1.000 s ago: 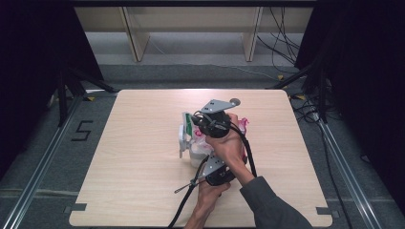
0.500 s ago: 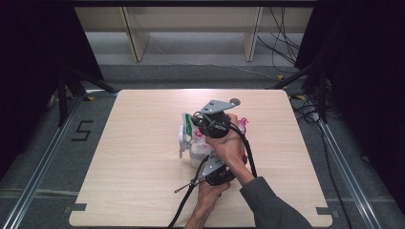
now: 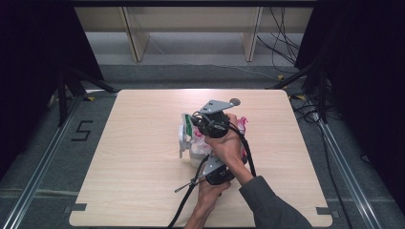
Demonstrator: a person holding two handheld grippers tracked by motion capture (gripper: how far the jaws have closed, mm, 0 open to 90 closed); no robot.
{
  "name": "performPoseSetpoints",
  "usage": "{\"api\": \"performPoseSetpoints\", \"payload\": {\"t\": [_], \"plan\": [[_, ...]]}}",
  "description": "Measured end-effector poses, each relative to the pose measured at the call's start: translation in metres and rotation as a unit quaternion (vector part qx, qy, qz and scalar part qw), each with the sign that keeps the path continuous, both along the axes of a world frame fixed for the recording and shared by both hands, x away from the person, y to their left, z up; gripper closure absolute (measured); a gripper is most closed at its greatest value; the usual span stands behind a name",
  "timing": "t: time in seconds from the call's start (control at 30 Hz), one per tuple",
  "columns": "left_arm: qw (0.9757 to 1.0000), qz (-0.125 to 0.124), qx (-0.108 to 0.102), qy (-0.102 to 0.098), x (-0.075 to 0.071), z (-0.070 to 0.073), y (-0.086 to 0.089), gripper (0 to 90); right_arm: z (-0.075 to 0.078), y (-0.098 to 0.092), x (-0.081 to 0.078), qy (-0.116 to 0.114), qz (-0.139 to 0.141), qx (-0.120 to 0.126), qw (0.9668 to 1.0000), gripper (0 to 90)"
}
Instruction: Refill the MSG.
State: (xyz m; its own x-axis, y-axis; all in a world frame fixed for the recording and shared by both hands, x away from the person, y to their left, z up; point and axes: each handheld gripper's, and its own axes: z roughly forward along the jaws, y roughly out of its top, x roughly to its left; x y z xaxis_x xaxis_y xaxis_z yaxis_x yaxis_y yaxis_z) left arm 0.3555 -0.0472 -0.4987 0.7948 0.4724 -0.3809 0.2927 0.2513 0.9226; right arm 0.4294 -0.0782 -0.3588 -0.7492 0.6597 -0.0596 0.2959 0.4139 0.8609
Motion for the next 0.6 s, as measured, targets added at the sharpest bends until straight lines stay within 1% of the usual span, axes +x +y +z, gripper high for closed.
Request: {"api": "performPoseSetpoints", "payload": {"t": [0.03, 0.07, 0.1, 0.13, 0.17, 0.2, 0.27, 0.3, 0.33, 0.37, 0.4, 0.47, 0.5, 0.53, 0.57, 0.6], "plan": [[1.0, -0.001, 0.002, -0.001, -0.0001, 0.0, 0.0004, 77.9, 0.0002, 0.0, -0.0001, -0.005, -0.005, 0.007, 1.0, 89.8], [1.0, -0.002, 0.002, -0.001, -0.0001, -0.0002, 0.0002, 77.9, 0.0003, 0.0002, -0.0006, -0.005, -0.003, 0.008, 0.9999, 89.8], [1.0, -0.002, -0.001, 0.0, -0.0002, -0.0004, -0.0007, 77.9, 0.0006, -0.0007, -0.0002, -0.006, 0.0, -0.002, 1.0, 89.8], [1.0, -0.001, -0.007, 0.002, -0.0004, -0.0003, -0.0019, 77.8, -0.0011, 0.0008, -0.0007, -0.003, -0.001, -0.002, 1.0, 89.8], [1.0, -0.001, -0.006, 0.002, -0.0004, -0.0001, -0.0016, 77.9, -0.0016, 0.0011, -0.0007, -0.003, -0.004, -0.002, 1.0, 89.8], [1.0, -0.001, -0.001, 0.0, -0.0004, 0.0001, -0.0007, 77.9, -0.0009, 0.0015, -0.0017, 0.002, -0.006, 0.002, 1.0, 89.8], [1.0, -0.002, 0.002, -0.002, -0.0002, 0.0, -0.0003, 77.9, 0.0006, -0.0005, -0.0006, -0.005, -0.003, 0.004, 1.0, 89.8], [0.9999, 0.008, 0.012, 0.008, -0.0018, 0.001, -0.0005, 77.9, 0.0007, -0.0011, -0.0008, 0.0, 0.001, -0.004, 1.0, 89.8], [1.0, 0.002, -0.008, 0.004, -0.0013, 0.0006, -0.0033, 77.8, -0.0016, 0.0008, -0.001, -0.002, -0.001, -0.003, 1.0, 89.8], [1.0, 0.002, -0.007, 0.004, -0.0009, 0.0004, -0.0028, 77.9, -0.0013, 0.0004, -0.0008, 0.0, 0.002, -0.01, 1.0, 89.8], [0.9999, 0.008, 0.01, 0.006, -0.0018, 0.0012, -0.0004, 77.9, -0.0008, 0.0007, -0.0011, -0.001, -0.002, -0.004, 1.0, 89.8], [0.9998, 0.009, 0.017, 0.005, -0.0021, 0.0017, 0.0003, 77.9, 0.0006, -0.0004, -0.001, -0.005, -0.005, 0.005, 1.0, 89.8], [1.0, -0.001, -0.004, 0.001, -0.0007, 0.0004, -0.0021, 77.9, 0.0001, -0.0007, -0.0004, -0.007, -0.003, 0.002, 1.0, 89.8], [1.0, 0.001, -0.006, 0.003, -0.0009, 0.0003, -0.003, 77.9, -0.0004, -0.0004, -0.0008, -0.002, -0.002, -0.005, 1.0, 89.8], [1.0, 0.001, -0.007, 0.003, -0.0011, 0.0005, -0.0031, 77.8, -0.0012, 0.0005, -0.0008, -0.002, -0.002, -0.008, 1.0, 89.8], [1.0, 0.0, -0.004, 0.0, -0.0009, 0.0006, -0.002, 77.9, -0.0009, 0.0008, -0.0006, -0.004, -0.003, -0.005, 1.0, 89.8]]}}
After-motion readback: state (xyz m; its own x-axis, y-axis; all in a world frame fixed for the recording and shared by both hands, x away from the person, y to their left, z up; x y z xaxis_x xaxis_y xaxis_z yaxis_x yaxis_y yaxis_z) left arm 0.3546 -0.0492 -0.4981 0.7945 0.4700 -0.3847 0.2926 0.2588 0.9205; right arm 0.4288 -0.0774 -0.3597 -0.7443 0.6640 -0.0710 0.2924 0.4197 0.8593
